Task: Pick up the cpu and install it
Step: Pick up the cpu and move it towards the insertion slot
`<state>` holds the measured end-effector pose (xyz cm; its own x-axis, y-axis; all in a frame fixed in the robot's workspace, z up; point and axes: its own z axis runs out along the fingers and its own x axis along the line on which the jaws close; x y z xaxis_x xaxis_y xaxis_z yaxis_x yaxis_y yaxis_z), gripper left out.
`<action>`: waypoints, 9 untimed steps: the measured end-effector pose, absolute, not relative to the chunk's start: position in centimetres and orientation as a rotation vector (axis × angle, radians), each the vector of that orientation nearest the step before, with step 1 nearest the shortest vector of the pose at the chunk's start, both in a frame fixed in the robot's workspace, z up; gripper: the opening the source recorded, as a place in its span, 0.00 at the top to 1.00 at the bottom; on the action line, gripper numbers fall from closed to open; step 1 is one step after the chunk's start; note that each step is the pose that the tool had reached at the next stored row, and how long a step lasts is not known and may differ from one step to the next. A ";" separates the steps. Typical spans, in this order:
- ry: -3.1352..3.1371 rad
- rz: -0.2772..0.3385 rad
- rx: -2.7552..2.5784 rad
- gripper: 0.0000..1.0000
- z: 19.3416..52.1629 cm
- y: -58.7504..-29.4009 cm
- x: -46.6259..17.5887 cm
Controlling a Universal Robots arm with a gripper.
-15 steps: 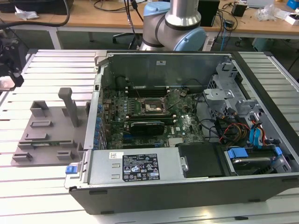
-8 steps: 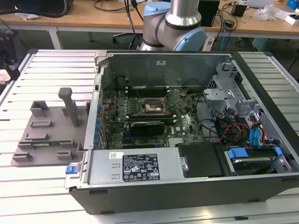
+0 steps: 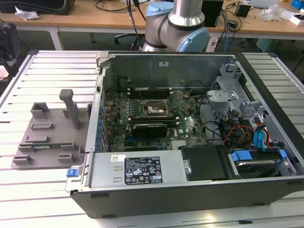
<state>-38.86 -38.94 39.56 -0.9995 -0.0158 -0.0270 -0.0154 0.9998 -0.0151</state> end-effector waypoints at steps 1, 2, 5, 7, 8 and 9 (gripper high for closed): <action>3.114 -0.023 -0.024 0.45 39.6 -38.9 -38.9; 3.114 -0.023 -0.024 0.45 39.5 -38.9 -38.8; 3.114 -0.023 -0.024 0.45 39.6 -38.9 -38.2; 3.114 -0.023 -0.024 0.45 39.6 -38.9 -37.6; 3.114 -0.023 -0.025 0.45 39.6 -38.9 -37.1; 3.114 -0.023 -0.024 0.45 39.6 -38.9 -36.9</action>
<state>-36.86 -38.94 39.55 -0.9995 -0.0159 -0.0271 -0.0155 0.9998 -0.0151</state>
